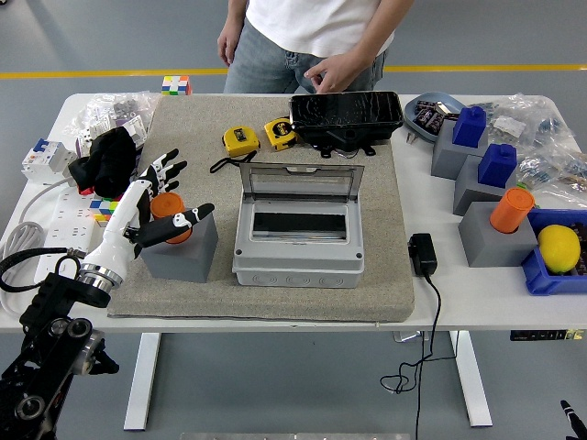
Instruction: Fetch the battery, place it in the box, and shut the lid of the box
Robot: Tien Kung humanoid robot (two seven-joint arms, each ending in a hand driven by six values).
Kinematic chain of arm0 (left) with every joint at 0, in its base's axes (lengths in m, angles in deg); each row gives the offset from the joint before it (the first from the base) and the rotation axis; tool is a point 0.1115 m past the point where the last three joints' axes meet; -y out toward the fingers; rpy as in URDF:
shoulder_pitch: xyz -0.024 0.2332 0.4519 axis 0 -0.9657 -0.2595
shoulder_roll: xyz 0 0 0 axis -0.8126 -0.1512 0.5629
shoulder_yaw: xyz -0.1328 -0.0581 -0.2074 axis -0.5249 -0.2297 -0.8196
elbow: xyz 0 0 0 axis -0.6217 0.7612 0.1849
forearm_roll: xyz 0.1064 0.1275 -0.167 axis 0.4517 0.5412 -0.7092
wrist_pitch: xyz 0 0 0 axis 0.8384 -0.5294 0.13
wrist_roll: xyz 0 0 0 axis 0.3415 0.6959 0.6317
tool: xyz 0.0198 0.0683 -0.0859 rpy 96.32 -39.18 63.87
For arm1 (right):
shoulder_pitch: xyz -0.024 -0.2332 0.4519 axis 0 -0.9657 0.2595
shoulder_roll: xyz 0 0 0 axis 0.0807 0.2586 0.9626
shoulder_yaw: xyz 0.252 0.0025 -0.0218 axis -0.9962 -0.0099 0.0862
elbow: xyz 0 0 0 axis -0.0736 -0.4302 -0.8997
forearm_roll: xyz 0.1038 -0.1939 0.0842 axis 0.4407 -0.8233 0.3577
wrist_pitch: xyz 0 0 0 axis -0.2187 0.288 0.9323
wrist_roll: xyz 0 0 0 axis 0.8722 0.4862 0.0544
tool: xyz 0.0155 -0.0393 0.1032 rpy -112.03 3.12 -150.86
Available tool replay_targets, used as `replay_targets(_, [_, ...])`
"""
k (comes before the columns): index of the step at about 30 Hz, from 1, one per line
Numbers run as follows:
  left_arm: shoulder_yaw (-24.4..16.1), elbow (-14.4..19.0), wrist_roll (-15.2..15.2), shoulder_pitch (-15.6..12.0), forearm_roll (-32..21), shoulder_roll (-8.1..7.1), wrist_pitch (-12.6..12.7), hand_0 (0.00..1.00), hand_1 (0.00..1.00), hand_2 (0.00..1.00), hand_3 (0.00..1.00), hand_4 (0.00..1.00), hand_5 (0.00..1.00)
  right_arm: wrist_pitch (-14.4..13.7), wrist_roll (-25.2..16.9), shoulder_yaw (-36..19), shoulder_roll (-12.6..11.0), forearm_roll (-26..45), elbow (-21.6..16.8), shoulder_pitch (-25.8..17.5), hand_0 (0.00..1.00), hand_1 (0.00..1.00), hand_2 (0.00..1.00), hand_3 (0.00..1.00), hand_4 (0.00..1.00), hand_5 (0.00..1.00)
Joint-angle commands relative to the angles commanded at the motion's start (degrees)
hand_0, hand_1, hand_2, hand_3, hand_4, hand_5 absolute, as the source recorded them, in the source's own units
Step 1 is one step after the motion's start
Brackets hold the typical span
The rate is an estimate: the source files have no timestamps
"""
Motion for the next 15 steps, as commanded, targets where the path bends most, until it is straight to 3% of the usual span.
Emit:
replay_targets(8, [0.7,-1.3,-0.4,0.0,-0.9,0.87,-0.1,0.867,0.905,0.887,0.95,0.998,0.271,0.0,0.0,0.0,0.1,0.1,0.0,0.1,0.79,0.735,0.747,0.794,0.998,0.998])
replay_targets(15, [0.8,-1.7,-0.3,0.2,-0.8,0.71,-0.3,0.903,0.921,0.902,0.951,0.998,0.244,0.0,0.0,0.1,0.2,0.2,0.0,0.1,0.79,0.735,0.747,0.794,0.998,0.998])
